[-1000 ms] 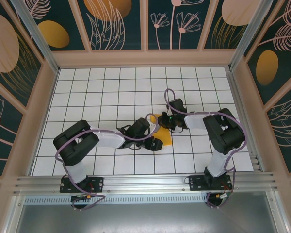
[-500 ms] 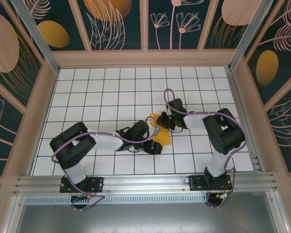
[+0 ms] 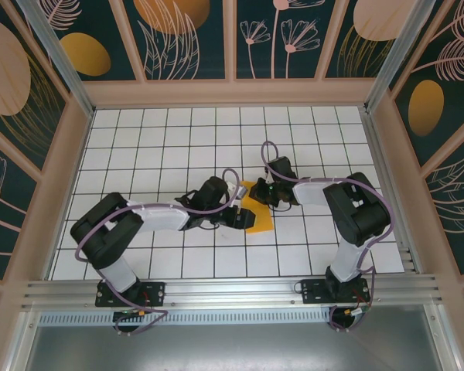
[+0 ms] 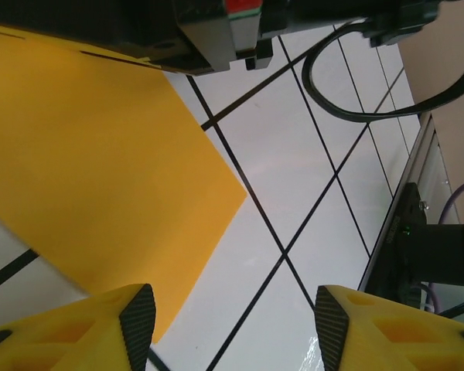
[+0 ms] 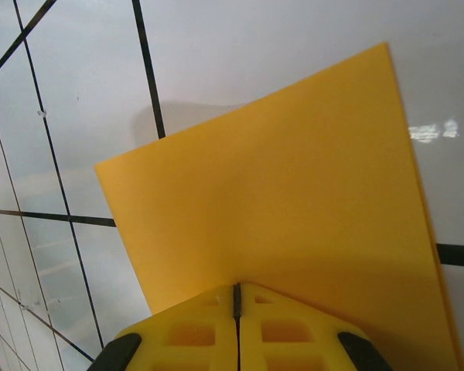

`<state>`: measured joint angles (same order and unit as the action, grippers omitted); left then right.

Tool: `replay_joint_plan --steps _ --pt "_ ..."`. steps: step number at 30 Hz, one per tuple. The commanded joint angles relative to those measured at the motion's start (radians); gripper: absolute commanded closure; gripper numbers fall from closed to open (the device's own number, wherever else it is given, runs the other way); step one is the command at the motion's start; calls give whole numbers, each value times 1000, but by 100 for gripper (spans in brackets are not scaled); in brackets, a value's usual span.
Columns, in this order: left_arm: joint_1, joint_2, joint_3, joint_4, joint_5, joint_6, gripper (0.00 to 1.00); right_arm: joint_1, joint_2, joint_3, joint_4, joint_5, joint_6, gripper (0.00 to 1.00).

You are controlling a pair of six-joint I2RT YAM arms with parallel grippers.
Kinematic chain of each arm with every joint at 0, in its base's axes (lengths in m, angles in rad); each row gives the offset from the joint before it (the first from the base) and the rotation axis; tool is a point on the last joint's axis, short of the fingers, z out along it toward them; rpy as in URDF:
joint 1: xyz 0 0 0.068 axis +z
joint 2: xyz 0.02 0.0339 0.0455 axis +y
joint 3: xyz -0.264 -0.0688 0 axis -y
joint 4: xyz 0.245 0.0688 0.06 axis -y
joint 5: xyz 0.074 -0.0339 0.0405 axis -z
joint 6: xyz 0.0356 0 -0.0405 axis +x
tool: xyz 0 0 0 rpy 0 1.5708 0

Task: Fold a paper plane with a square sheet of paper (fold left side to right side)
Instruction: First fold the square sheet of paper in half at the center of the table, then hold the square sheet of paper at the center of the table.

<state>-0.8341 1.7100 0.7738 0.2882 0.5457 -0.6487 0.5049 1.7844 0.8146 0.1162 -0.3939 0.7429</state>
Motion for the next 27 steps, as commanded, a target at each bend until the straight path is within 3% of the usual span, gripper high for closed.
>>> replay_joint_plan --steps 1,19,21,24,27 --pt "-4 68 43 60 52 -16 41 15 42 -16 -122 50 -1 93" --pt "-7 183 68 27 30 -7 43 8 -26 53 -138 2 -29 88" --pt "-8 189 70 13 29 -2 43 -3 -60 87 -174 8 -52 85" --pt "-9 195 69 4 28 -4 43 -35 -146 127 -238 36 -88 70" --pt "-9 197 70 4 25 -9 43 -86 -251 131 -310 61 -117 61"
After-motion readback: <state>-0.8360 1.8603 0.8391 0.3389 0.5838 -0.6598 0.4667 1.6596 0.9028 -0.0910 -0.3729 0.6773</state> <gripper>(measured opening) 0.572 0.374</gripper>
